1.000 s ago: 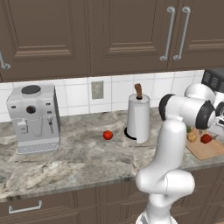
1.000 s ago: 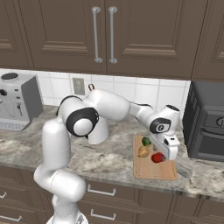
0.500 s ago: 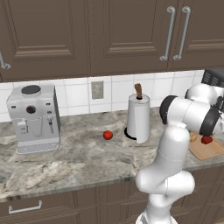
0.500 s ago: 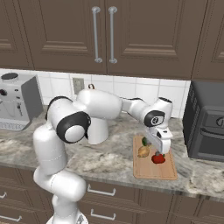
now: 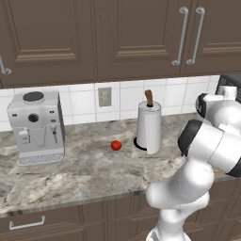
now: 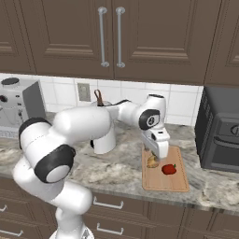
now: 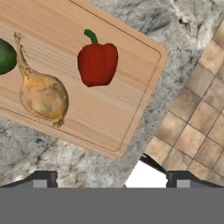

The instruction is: Place the avocado, onion, tomato, and bell pepper on the cutting board.

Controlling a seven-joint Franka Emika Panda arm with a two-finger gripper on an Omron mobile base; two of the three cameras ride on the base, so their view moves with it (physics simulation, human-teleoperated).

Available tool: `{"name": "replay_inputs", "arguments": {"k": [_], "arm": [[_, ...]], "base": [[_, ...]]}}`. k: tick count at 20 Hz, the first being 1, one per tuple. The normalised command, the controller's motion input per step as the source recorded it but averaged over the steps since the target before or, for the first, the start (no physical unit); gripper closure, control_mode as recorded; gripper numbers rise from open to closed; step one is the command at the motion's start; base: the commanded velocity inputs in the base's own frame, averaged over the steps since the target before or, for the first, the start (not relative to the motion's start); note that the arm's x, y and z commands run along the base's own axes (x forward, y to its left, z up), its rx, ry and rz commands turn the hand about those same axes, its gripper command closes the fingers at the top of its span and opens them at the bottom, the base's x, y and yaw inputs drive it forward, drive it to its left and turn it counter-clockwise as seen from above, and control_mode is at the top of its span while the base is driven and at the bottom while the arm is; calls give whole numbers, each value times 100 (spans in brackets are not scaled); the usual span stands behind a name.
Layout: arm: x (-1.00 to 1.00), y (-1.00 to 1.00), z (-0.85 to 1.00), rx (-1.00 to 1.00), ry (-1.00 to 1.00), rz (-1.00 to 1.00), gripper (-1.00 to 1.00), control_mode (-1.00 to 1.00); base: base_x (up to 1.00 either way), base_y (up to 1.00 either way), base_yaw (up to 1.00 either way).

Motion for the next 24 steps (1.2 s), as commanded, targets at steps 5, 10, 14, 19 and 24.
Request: {"name": "replay_inputs", "arguments": {"k": [5,10,14,19,24], "arm": [[-52,60,13,-7,0,8,-100,-100],[-43,65,22,-6,0,14,-100,-100],[-14,80,31,-7,0,16,-100,-100],[-16,82,18,-5,0,16,-100,-100],[-5,89,1,-1,0,18,-100,-100]], "base": [[0,0,0],[0,0,0],[0,0,0],[0,0,0],[0,0,0]]}}
